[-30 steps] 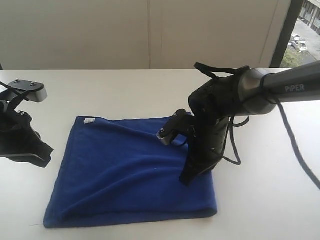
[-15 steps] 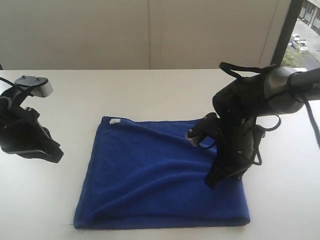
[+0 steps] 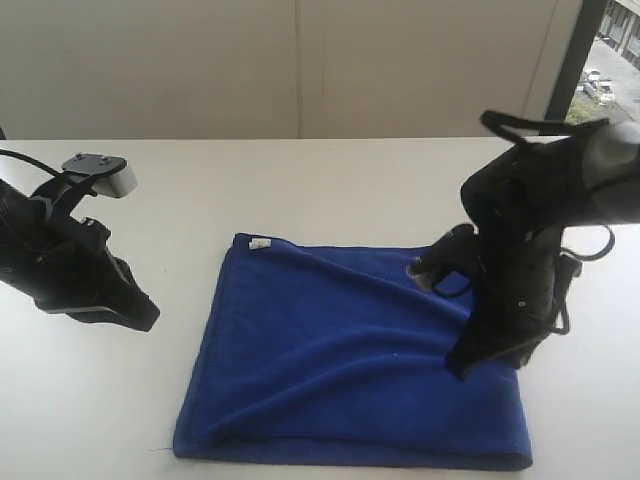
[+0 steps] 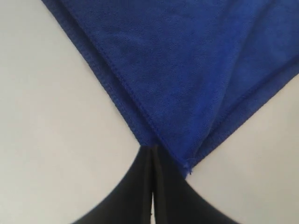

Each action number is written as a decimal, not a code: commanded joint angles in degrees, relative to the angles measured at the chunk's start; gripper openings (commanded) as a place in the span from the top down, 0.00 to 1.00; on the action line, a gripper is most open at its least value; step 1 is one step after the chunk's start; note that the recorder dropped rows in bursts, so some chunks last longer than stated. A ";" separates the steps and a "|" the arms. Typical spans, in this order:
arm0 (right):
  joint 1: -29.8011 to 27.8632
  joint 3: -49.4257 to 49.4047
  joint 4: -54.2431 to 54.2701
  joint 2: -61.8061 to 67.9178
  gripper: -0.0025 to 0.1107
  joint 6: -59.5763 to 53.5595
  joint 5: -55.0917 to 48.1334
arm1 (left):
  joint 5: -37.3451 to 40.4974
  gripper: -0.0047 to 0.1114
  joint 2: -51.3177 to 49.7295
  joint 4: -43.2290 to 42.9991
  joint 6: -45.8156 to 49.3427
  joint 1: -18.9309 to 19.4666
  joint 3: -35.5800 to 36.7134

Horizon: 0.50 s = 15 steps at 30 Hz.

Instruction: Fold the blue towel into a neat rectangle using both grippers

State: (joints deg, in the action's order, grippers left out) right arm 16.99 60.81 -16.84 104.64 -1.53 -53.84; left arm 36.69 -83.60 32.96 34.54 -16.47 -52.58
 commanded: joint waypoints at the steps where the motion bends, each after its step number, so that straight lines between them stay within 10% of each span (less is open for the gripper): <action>1: -0.42 1.01 0.39 -7.13 0.98 0.45 2.54 | 0.85 0.96 -0.44 4.11 0.62 -0.28 0.21; 15: -1.86 9.39 0.66 -1.17 0.98 -4.21 6.98 | 10.13 0.96 -6.64 35.71 32.23 -2.06 4.10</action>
State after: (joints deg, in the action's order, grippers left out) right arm 16.23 68.65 -16.63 101.31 -3.66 -45.53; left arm 45.25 -90.38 59.68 59.20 -16.95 -48.81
